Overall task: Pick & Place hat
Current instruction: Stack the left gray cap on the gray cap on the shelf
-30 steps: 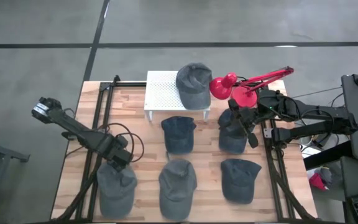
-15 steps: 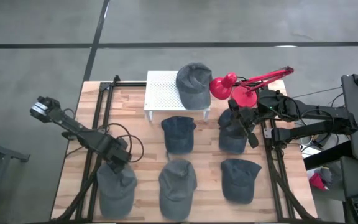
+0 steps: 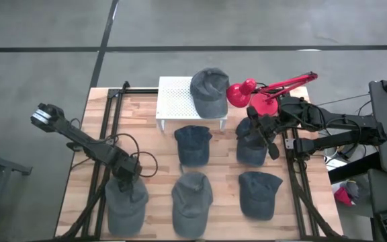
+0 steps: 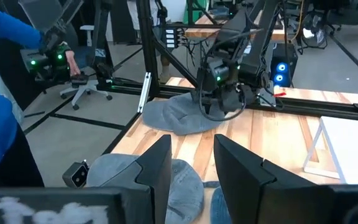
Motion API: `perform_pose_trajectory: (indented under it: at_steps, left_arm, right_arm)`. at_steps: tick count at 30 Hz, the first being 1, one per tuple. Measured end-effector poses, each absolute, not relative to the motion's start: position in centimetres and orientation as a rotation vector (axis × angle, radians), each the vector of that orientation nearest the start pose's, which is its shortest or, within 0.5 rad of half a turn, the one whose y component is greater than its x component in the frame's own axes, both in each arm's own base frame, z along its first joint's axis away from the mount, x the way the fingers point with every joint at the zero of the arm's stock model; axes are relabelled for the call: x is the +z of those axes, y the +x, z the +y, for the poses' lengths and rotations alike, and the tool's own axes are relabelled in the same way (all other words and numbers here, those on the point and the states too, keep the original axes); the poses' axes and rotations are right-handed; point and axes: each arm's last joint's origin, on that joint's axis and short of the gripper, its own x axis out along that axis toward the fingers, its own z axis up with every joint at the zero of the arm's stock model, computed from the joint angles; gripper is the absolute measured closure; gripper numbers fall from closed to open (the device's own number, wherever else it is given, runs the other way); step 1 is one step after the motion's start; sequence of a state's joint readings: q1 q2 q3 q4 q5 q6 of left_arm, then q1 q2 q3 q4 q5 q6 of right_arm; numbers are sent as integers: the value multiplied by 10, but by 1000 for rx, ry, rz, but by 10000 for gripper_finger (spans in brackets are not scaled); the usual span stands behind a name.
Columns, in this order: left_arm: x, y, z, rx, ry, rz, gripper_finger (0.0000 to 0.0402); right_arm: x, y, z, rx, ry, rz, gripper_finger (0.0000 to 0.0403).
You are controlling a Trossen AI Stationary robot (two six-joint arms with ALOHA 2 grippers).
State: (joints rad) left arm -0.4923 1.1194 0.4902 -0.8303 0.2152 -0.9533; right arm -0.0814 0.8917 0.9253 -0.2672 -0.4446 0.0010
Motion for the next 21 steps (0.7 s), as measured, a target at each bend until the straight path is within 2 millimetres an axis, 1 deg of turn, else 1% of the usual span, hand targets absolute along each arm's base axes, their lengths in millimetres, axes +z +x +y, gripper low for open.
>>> perform_pose_trajectory:
  at_steps: [2, 5, 9, 14, 15, 18, 21]
  left_arm:
    - [146, 127, -75, 178, -559, 1592, 147]
    - [144, 127, -75, 201, -578, 1587, 186]
    - [146, 129, -76, 209, -597, 1567, 259]
    - [150, 134, -78, 206, -631, 1529, 362]
    - [152, 136, -79, 203, -637, 1521, 376]
    - [158, 139, -81, 215, -669, 1503, 378]
    - [167, 144, -83, 217, -712, 1470, 369]
  right_arm:
    - [356, 189, -3, 361, 64, 226, 289]
    - [356, 189, -3, 360, 67, 219, 289]
    - [357, 189, -3, 361, 63, 209, 283]
    - [357, 189, -3, 361, 57, 208, 274]
    - [357, 189, -3, 361, 57, 208, 273]
    - [357, 189, -3, 361, 57, 208, 269]
    - [357, 189, -3, 361, 57, 208, 266]
